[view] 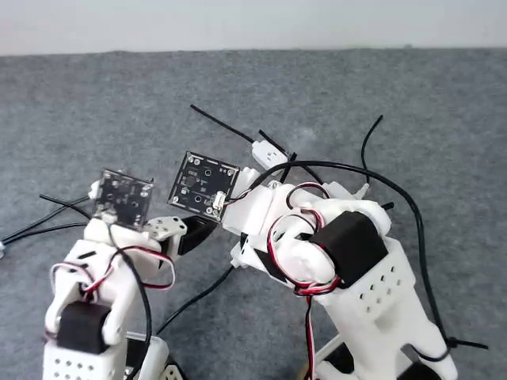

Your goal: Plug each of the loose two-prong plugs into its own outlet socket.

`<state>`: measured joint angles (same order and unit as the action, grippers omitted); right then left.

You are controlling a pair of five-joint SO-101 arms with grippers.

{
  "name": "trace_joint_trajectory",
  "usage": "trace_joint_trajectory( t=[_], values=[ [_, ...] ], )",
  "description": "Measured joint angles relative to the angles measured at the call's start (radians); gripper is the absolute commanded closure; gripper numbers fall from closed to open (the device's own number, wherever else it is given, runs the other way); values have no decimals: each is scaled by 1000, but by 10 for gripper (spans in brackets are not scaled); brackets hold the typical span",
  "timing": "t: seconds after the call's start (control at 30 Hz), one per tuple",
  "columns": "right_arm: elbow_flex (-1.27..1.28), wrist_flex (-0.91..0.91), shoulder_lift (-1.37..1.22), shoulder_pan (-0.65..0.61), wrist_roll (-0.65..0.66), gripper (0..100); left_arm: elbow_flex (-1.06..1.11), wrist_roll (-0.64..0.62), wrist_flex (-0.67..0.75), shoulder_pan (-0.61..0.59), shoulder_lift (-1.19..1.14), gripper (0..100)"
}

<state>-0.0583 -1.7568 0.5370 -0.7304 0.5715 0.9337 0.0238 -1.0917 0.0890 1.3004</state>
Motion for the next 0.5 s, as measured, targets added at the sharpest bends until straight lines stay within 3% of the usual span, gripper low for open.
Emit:
trace_joint_trajectory(
  t=[0.17, 0.5],
  values=[
    [0, 0, 0, 0, 0, 989, -75, -5, -74, 5, 9, 586],
    [0, 0, 0, 0, 0, 989, -77, -5, -75, 35, 5, 586]
  ],
)
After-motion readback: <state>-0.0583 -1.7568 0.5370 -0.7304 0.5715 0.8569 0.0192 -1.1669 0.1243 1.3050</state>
